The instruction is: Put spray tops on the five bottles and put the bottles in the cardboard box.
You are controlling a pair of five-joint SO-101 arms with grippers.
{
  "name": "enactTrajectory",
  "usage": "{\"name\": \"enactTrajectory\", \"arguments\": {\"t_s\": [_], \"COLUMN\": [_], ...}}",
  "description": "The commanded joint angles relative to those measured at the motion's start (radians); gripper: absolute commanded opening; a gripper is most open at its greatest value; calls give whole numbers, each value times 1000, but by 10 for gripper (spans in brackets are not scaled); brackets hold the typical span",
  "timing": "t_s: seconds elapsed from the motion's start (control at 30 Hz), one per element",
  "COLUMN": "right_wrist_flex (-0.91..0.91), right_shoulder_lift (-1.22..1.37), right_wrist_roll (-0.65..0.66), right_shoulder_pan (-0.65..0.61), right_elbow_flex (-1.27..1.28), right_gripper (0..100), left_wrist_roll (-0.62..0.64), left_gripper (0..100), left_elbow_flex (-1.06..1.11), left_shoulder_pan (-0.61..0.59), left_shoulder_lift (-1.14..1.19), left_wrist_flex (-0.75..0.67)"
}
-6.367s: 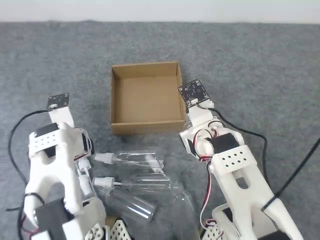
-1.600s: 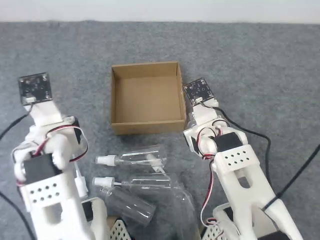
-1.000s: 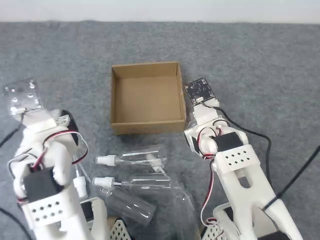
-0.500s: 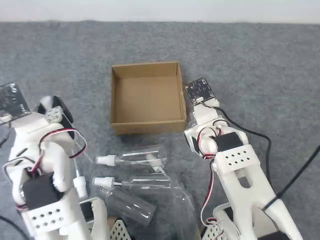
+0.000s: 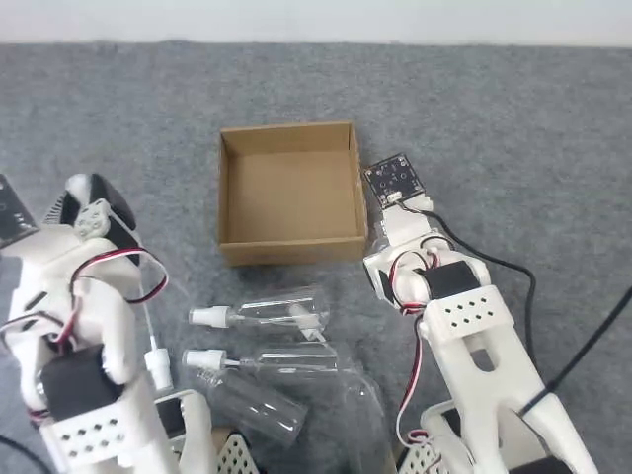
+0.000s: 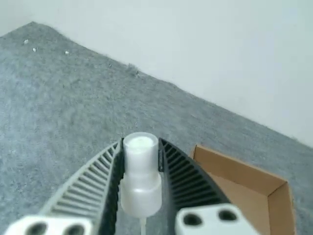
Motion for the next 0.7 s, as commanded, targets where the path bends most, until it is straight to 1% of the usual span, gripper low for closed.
{"name": "enactTrajectory", "arguments": {"t_s": [0.0,0.3,0.47,0.57,0.67], "right_wrist_flex": [-15,-15,-15,-10,-10], "right_shoulder_lift": [-53,-53,-54,-93,-168], "right_wrist_roll": [15,15,15,15,15], "right_shoulder_pan": [15,16,16,16,16], "right_elbow_flex": [-5,-5,-5,2,38], "right_gripper": [83,83,83,83,83], "left_wrist_roll": [54,114,121,152,157], "left_gripper": [10,10,10,10,10], "left_elbow_flex": [-96,-188,-243,-251,-246], "left_shoulder_pan": [3,3,3,3,3], "left_shoulder_lift": [-18,-18,-18,-18,-18], "left_wrist_flex": [-29,-32,-32,-32,-28]}}
